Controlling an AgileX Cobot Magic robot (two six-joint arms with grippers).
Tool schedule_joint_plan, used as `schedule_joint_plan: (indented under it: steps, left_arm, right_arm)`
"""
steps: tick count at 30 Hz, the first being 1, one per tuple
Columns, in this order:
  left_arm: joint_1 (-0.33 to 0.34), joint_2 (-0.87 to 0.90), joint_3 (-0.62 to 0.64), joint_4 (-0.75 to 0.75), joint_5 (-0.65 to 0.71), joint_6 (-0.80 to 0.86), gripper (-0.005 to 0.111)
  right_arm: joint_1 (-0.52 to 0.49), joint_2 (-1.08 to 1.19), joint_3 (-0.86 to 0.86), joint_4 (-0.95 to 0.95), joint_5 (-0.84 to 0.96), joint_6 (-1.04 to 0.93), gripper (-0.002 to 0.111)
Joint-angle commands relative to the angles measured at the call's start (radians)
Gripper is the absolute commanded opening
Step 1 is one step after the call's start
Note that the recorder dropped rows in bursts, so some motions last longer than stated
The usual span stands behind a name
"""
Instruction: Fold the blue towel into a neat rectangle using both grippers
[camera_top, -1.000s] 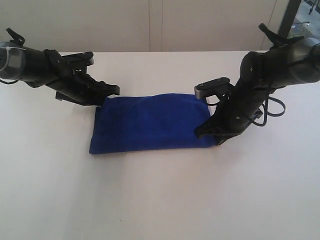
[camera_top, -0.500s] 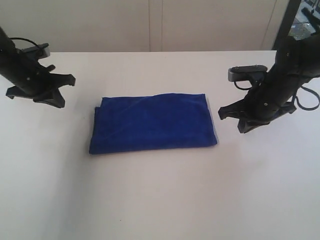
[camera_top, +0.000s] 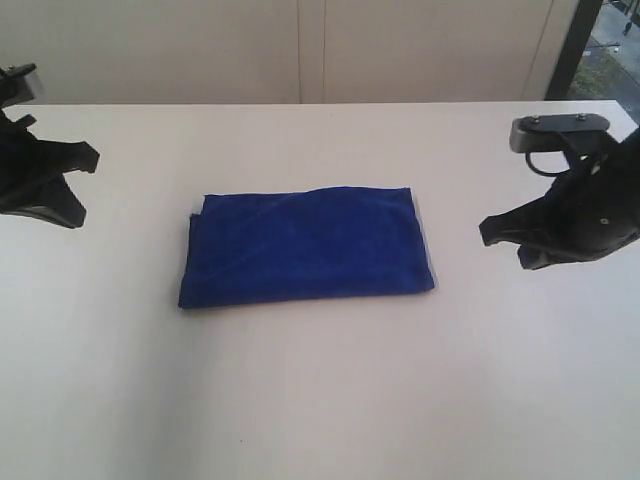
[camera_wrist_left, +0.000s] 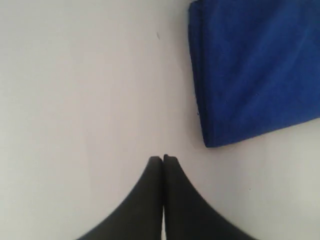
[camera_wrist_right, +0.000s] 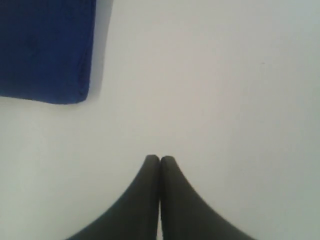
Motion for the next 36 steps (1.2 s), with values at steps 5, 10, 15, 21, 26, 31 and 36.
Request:
schedule_joint_plan:
  steps: [5, 10, 15, 21, 26, 31, 36]
  left_arm:
    - [0.002, -0.333, 0.210, -0.012, -0.034, 0.090, 0.000]
    - [0.002, -0.533, 0.323, -0.019, -0.072, 0.090, 0.000]
    - [0.002, -0.693, 0.417, -0.055, -0.161, 0.094, 0.000]
    - [0.002, -0.784, 0.514, -0.057, -0.325, 0.131, 0.000]
    - [0.002, -0.739, 0.601, -0.076, -0.600, 0.134, 0.000]
    - [0.002, -0.687, 0.607, -0.076, -0.642, 0.132, 0.000]
    - [0.002, -0.687, 0.607, -0.076, -0.602, 0.132, 0.000]
  right_arm:
    - [-0.005, -0.360, 0.133, -0.007, -0.033, 0.006, 0.000]
    - [-0.005, -0.586, 0.212, -0.007, -0.049, 0.006, 0.000]
    - [-0.005, -0.778, 0.278, -0.007, -0.069, 0.006, 0.000]
    - [-0.005, -0.921, 0.355, -0.007, -0.185, 0.006, 0.000]
    - [-0.005, -0.904, 0.472, -0.007, -0.562, 0.002, 0.000]
    - [-0.005, -0.853, 0.513, -0.009, -0.723, 0.002, 0.000]
    - [-0.005, -0.853, 0.513, -0.009, -0.669, 0.002, 0.000]
